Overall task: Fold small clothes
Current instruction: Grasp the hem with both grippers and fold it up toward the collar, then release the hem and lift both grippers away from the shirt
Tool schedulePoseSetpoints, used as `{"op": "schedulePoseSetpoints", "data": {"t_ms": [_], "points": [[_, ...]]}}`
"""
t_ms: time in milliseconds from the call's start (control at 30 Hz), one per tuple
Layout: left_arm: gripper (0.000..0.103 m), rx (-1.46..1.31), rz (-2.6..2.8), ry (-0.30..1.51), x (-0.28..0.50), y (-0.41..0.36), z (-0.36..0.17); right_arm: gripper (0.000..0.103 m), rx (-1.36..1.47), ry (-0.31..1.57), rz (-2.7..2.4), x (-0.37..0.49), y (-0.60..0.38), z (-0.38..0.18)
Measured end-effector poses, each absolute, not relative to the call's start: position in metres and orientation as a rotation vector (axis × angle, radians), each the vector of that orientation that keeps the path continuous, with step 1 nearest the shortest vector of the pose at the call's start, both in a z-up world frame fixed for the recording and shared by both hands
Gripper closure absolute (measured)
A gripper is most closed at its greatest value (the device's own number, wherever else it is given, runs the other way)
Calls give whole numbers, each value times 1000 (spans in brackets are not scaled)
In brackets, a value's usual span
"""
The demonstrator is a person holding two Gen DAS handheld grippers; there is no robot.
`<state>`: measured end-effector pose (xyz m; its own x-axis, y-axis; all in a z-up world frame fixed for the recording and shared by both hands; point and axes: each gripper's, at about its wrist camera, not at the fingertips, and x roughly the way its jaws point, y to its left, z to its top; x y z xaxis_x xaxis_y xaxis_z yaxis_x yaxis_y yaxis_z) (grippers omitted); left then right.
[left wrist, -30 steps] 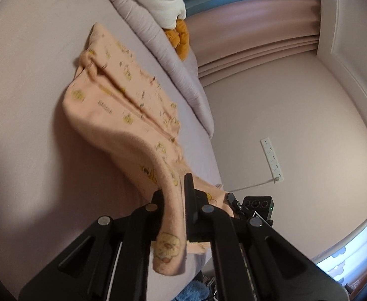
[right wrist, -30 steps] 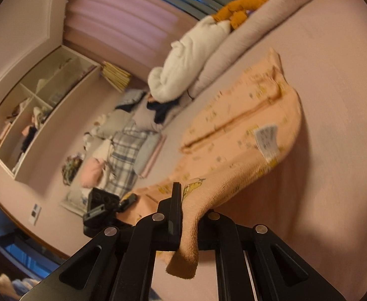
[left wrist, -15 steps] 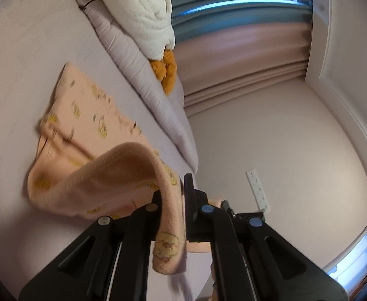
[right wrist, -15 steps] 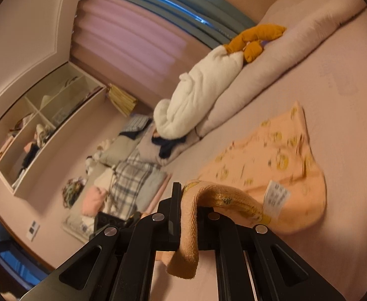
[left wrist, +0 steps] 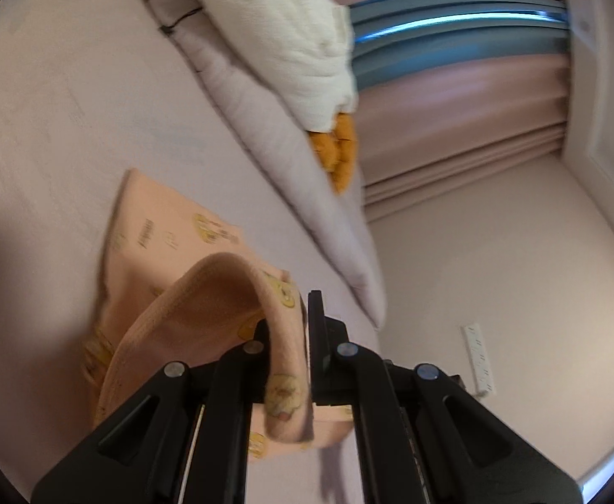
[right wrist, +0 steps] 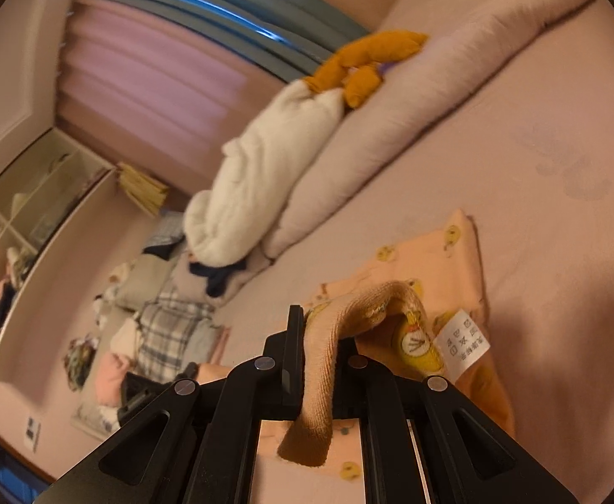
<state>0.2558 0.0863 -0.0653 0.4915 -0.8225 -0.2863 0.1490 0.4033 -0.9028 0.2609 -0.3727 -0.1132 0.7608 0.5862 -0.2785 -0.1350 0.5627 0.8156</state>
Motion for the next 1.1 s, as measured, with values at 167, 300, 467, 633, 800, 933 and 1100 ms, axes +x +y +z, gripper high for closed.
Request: {"op": "schedulePoseSetpoints", "data": {"t_ms": [167, 300, 467, 633, 800, 933, 1100], "points": [[101, -949, -638, 931, 288, 78, -87, 95, 886, 679, 398, 289, -374, -131], [100, -972, -569, 1033, 311, 73, -102, 95, 953, 798, 347, 312, -379, -147], [73, -1101, -469, 1072, 339, 87, -113, 53, 1255, 860, 315, 332, -408, -176], [36, -1150, -350, 956, 346, 119, -106, 50, 1293, 733, 264, 328, -431, -176], [36, -1015, -355, 958, 333, 133, -89, 50, 1120, 680, 247, 307, -436, -155], [36, -747, -444, 979, 305, 117, -65, 50, 788, 691, 327, 291, -403, -123], [37, -542, -579, 1037, 271, 80, -68, 50, 520, 800, 386, 271, -353, -126]]}}
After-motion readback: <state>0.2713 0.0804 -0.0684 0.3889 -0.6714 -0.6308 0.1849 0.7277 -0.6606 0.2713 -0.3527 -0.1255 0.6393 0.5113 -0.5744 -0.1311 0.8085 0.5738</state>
